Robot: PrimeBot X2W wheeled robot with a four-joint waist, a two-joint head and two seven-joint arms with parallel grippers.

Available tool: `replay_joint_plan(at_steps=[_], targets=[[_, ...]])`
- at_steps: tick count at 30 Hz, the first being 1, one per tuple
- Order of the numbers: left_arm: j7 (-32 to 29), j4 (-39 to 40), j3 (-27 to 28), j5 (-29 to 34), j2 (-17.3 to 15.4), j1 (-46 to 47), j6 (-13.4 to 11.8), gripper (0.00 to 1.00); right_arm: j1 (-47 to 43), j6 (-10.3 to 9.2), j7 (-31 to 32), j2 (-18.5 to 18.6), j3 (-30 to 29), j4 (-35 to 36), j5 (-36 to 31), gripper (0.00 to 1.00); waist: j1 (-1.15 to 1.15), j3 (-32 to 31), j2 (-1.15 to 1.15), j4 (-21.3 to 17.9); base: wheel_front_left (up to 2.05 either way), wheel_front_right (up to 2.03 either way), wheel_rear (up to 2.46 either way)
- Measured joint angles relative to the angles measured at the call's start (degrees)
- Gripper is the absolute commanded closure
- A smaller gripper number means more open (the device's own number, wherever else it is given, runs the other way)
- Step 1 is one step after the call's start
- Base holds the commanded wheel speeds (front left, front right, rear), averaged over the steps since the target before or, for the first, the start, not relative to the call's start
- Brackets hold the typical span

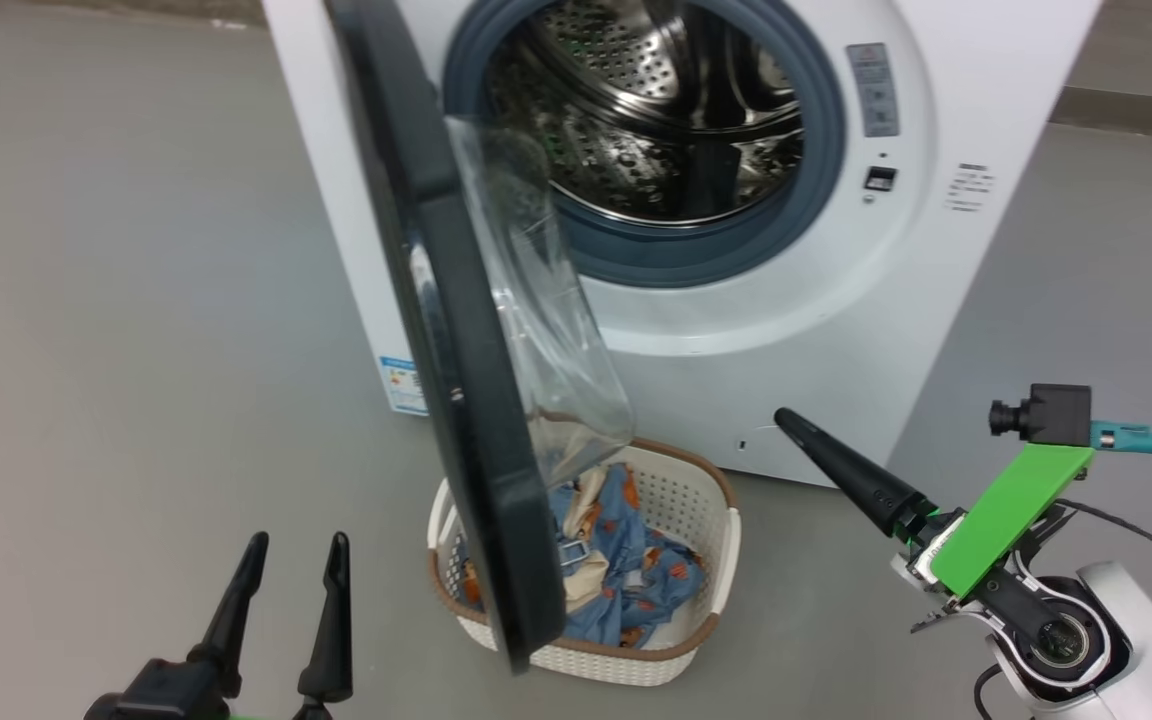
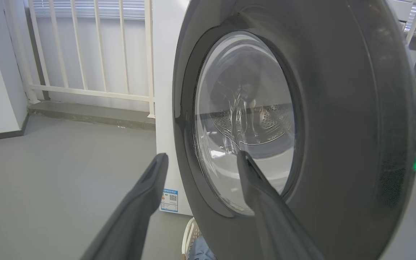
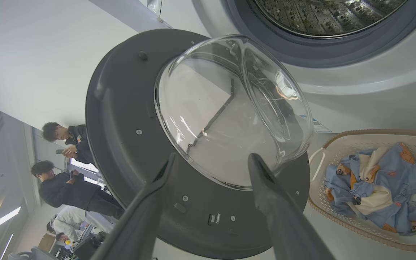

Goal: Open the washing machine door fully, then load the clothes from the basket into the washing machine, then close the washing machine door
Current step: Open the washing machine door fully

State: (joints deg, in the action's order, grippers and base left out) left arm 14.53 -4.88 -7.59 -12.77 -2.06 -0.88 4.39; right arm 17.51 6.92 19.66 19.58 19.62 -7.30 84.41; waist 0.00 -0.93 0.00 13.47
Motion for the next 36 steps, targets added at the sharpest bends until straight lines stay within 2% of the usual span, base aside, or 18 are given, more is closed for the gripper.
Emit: replay_joint_plan(at_steps=[15,19,25,28,33,36], targets=[[0.0,0.0,0.2,-0.5,0.0,0.0,-0.1,0.00,-2.5,0.00,-14.3,5.0,2.2,2.1,-12.2,0.00,0.00,0.1,0.00,-6.6,0.00,0.00,0.00],[0.0,0.0,0.2,-0.5,0.0,0.0,-0.1,0.00,-2.6,0.00,-19.2,6.6,3.0,1.1,-17.4,0.00,0.00,0.2,0.00,-7.7,0.00,0.00,0.00],[0.0,0.0,0.2,-0.6,0.0,0.0,-0.1,0.00,-5.0,0.00,-26.2,6.9,3.6,-1.7,-21.6,0.00,0.00,0.2,0.00,-8.7,0.00,0.00,0.00],[0.0,-0.1,0.1,-0.6,0.0,0.0,-0.1,0.00,-6.9,0.00,-31.6,7.2,2.1,-4.2,-25.2,0.00,0.00,-0.1,0.00,-8.7,0.00,0.00,0.00],[0.0,-0.1,0.2,-0.6,0.0,-0.1,-0.1,0.00,-9.5,0.00,-33.6,6.7,-0.4,-6.7,-32.4,0.00,0.00,-0.3,0.00,-8.8,0.00,0.00,0.00],[0.0,-0.1,0.3,-0.6,0.0,-0.1,-0.1,0.00,-10.8,0.00,-33.9,4.8,-4.4,-6.9,-37.9,0.00,0.00,-0.3,0.00,-8.9,0.00,0.00,0.00]])
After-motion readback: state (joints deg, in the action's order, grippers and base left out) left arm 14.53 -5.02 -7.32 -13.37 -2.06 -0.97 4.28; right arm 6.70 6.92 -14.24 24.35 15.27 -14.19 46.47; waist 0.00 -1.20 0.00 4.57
